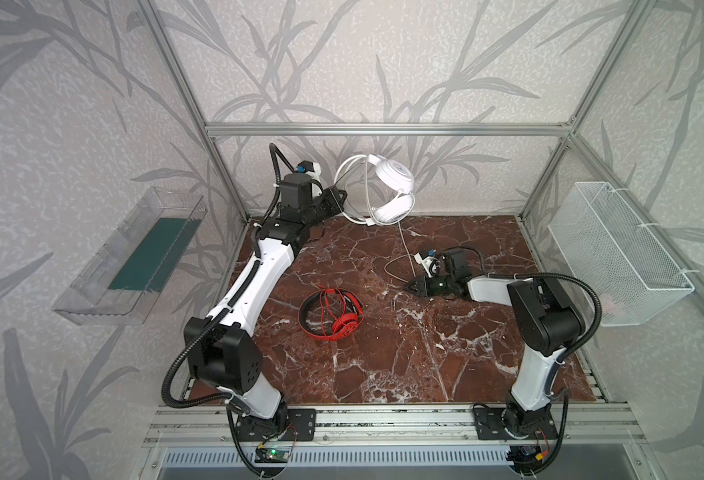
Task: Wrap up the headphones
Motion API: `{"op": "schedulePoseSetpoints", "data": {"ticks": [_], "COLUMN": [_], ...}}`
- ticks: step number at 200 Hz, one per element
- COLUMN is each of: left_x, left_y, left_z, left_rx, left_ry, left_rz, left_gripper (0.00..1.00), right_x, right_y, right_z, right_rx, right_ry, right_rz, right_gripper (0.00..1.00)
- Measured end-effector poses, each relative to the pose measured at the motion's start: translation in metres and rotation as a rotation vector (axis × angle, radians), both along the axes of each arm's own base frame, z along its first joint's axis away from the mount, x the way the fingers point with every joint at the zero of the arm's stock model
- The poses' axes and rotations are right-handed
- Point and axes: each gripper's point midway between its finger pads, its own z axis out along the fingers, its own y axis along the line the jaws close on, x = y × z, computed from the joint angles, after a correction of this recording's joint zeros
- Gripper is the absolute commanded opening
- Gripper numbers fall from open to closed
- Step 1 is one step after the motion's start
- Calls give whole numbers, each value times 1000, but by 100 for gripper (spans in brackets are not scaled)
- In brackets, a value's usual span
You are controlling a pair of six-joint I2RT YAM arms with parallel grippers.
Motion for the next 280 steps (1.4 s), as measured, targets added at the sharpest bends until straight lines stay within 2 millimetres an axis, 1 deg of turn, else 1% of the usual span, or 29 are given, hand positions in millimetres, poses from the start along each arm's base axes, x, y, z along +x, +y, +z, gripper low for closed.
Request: {"op": "schedulePoseSetpoints", "data": {"ticks": [24,42,86,97,107,129,158,174,193,231,280], "left_x": [1,1,5,7,8,11,16,17,18,19,16], "left_y": [1,2,5,9,12,23,38,46,53,62,66], "left_z": [0,0,1,0,-1,-4,-6,-7,-11,-22,-28], "left_rx": [1,1,6,13,20,41,68,81,83,64,87], "left_ry": [0,-2,-6,-7,-4,3,3,4,15,47,63], "left_rz": [6,12,35,55,75,139,226,273,315,386,449], "left_gripper": [0,0,0,0,0,0,0,0,0,0,0], "right_x": [-2,-5,-7,-11,-16,-33,-53,-63,-79,-104,-134], "right_y": [2,3,6,6,6,7,13,17,25,45,75], "right_z": [0,-1,1,3,5,22,63,79,88,94,125], "right_rx": [9,12,29,33,34,41,55,38,-6,-102,-140], "right_ry": [-6,-1,0,-5,-7,-54,-181,-245,-286,-325,-435], "right_rz": [9,14,26,32,37,63,116,153,215,355,548], "right_gripper": [35,34,10,7,6,5,4,4,5,4,4]}}
